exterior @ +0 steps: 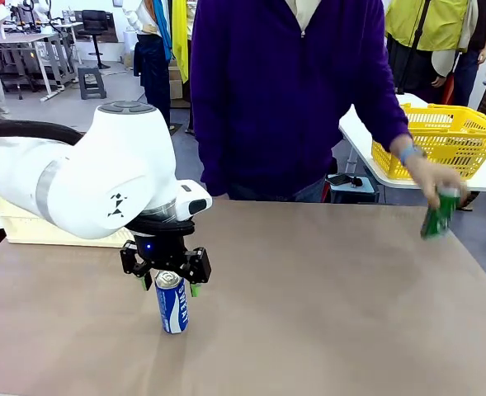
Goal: Place the drinks into the Shopping basket.
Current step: Pick up one drink and place it into the Shopping basket.
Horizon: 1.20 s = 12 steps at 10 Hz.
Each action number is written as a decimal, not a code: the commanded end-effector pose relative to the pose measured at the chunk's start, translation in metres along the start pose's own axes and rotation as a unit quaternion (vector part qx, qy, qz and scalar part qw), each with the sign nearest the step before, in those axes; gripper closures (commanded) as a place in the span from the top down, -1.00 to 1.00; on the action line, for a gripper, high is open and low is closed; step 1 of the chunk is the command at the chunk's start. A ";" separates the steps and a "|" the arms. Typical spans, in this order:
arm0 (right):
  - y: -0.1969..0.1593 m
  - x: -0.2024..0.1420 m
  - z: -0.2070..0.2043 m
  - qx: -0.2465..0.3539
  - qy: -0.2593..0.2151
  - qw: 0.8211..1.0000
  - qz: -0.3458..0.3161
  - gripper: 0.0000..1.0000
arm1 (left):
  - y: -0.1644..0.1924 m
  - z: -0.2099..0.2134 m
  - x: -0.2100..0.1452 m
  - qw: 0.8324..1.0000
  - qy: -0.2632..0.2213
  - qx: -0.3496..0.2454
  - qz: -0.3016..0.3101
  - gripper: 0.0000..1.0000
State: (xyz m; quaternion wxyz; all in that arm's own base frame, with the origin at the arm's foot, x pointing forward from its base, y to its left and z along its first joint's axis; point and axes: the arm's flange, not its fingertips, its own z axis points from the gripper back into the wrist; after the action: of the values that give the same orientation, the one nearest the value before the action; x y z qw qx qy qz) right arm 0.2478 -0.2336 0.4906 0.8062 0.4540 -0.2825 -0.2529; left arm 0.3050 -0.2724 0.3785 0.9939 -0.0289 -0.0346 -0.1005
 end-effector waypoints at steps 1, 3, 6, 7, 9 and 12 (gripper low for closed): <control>-0.001 0.002 -0.001 0.016 -0.006 1.000 0.013 1.00 | -0.005 0.000 0.004 0.999 -0.002 0.030 0.012 -0.45; -0.001 0.002 -0.001 0.016 -0.006 1.000 0.013 1.00 | -0.006 0.000 0.006 0.999 0.002 0.030 0.009 -1.00; 0.000 0.000 0.000 0.000 0.000 1.000 0.000 1.00 | -0.004 0.001 0.006 0.999 0.006 0.036 0.014 -1.00; -0.002 0.027 0.070 0.002 -0.105 0.994 0.026 1.00 | -0.002 0.001 0.007 0.999 0.006 0.038 0.009 -1.00; -0.027 0.057 0.170 -0.021 -0.187 0.982 0.022 1.00 | -0.003 0.002 0.009 0.999 0.004 0.036 0.003 -1.00; -0.032 0.041 0.155 -0.043 -0.175 0.983 0.041 1.00 | 0.004 0.030 0.008 1.000 -0.016 0.025 0.000 -1.00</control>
State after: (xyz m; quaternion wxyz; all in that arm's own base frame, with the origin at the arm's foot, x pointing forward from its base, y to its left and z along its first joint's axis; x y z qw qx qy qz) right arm 0.1453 -0.3873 0.5536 0.7596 0.3569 -0.4351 -0.3261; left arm 0.3107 -0.2750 0.3880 0.9942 -0.0123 -0.0384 -0.0993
